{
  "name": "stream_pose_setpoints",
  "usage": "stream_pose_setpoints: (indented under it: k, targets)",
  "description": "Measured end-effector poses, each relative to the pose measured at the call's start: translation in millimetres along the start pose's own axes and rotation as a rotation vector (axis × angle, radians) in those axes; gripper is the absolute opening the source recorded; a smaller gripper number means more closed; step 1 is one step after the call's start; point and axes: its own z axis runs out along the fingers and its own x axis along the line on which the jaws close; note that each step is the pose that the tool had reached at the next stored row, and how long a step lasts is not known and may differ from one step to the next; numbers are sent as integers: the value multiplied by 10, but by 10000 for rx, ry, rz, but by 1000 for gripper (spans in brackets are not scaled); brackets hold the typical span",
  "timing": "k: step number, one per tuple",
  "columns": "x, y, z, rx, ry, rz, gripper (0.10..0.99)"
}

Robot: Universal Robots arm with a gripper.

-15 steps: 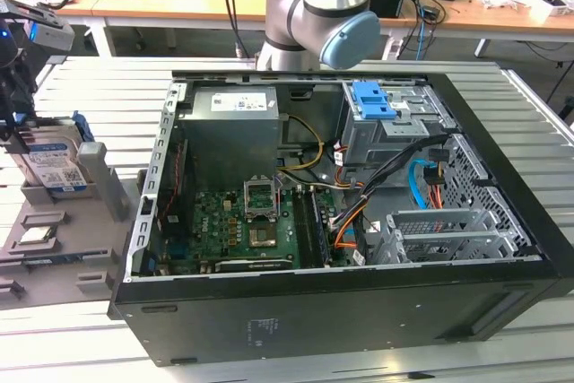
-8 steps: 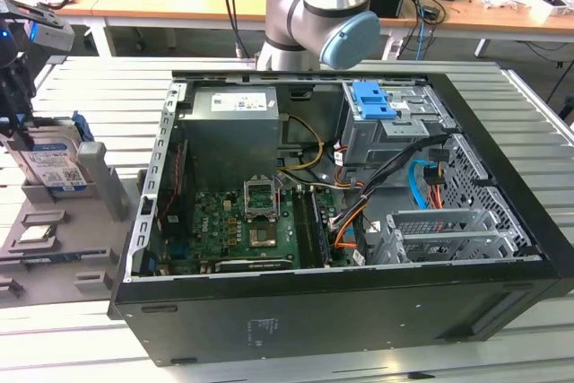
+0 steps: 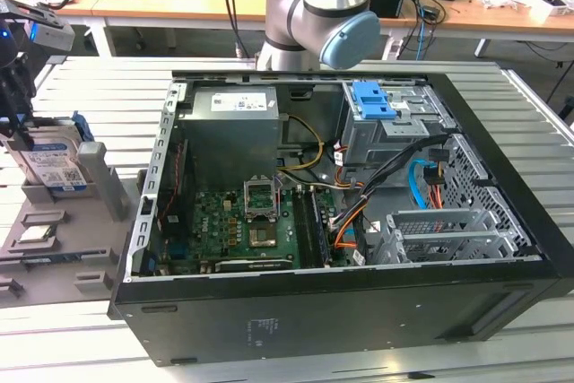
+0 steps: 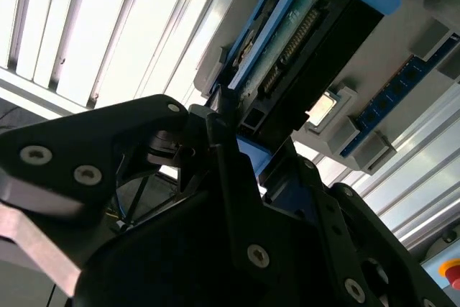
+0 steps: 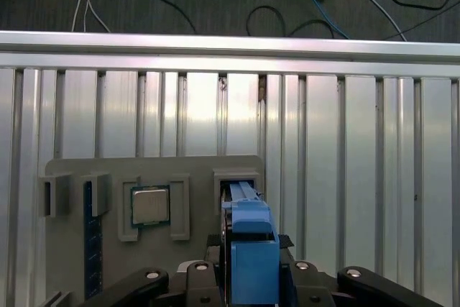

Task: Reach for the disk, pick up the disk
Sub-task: 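Pick up the disk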

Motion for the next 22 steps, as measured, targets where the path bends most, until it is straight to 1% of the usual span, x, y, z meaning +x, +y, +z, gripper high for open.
stream_pose_setpoints:
  k: [6,8,22]
  targets:
    - [0,-1,-1,1,0,0,369]
    - [0,0,-13,1,0,0,369]
    - [-3,7,-177,1,0,0,369]
